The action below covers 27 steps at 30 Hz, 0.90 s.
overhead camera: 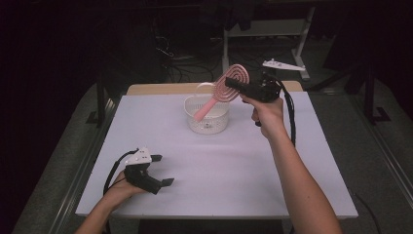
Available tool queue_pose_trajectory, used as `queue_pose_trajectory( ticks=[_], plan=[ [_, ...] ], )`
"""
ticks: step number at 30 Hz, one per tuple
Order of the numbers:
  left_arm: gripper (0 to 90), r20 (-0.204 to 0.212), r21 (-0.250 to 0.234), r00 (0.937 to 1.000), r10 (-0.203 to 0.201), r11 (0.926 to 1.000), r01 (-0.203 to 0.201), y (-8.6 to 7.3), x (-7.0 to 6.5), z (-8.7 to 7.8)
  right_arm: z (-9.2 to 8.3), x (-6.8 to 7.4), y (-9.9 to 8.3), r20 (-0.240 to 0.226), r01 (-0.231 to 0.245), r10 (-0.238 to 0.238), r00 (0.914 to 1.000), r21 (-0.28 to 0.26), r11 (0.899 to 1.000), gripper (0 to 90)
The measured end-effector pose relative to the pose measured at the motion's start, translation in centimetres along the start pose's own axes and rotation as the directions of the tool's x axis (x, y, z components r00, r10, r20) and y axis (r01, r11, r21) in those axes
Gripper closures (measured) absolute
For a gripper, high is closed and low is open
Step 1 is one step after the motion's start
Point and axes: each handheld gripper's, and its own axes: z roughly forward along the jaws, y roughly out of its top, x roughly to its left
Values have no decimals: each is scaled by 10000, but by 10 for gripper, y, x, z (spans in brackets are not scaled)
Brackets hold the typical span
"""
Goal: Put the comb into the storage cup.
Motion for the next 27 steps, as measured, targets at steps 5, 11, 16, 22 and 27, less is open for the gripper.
queue_pose_trajectory(
  ticks=[5,11,16,22,27],
  plan=[
    [0,-16,-16,10000,10,10000,-10,0,0,-1,5,-7,2,268,-89,93,9996,-150,9998,626],
    [1,0,-22,10000,-6,10000,6,0,0,-1,12,-15,0,568,-231,242,9981,-194,9995,626],
    [1,23,-29,10000,-15,10000,16,0,0,0,20,-20,-3,806,-269,276,9964,-97,9996,626],
    [1,23,-37,10000,6,10000,-5,0,0,0,32,-25,-9,977,-300,299,9948,-7,9996,626],
    [1,53,-14,10000,34,10000,-34,0,0,0,41,-29,-14,1136,-347,330,9930,133,9993,626]
  ],
)
